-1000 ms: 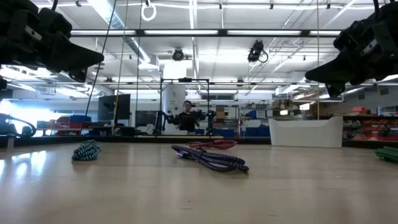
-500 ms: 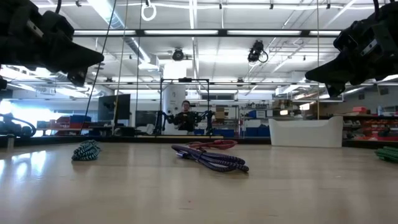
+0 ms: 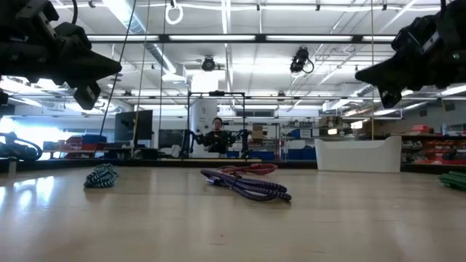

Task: Pick and place USB-C Cables
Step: Put the pink charger cable into the white bin

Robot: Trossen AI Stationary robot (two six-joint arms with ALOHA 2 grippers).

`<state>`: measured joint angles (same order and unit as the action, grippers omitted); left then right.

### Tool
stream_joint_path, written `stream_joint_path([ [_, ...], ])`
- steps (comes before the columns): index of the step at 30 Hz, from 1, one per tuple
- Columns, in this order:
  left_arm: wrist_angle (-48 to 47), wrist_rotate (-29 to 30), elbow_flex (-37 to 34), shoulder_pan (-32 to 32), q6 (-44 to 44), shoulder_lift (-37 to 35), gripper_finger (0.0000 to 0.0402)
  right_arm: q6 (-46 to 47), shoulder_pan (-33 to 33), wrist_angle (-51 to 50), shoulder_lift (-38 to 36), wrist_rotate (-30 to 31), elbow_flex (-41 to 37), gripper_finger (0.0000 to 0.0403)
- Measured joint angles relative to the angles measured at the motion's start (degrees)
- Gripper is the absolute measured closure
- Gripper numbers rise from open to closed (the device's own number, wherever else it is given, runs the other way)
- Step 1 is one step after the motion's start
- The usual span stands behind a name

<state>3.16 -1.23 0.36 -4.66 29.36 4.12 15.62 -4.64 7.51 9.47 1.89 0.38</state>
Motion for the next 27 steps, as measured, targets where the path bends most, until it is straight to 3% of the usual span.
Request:
stream_joint_path([
  [4,0.0,0.0,0.0,0.0,0.0,0.0,0.0374,5.6,0.0,6.4,0.0,0.1,0.0,0.0391],
  [10,0.6,0.0,0.0,0.0,0.0,0.0,0.0373,5.9,0.0,16.1,0.0,0.1,0.0,0.0391],
  [17,1.7,0.0,0.0,0.0,0.0,0.0,0.0368,16.2,0.0,24.2,0.1,2.8,0.0,0.0389],
  [22,1.8,0.0,0.0,0.0,0.0,0.0,0.0367,13.6,0.1,27.0,2.7,3.0,2.6,0.0367],
  [27,3.1,0.1,0.0,0.0,0.0,0.0,0.0367,7.2,2.0,26.8,10.3,3.1,7.8,0.0322],
])
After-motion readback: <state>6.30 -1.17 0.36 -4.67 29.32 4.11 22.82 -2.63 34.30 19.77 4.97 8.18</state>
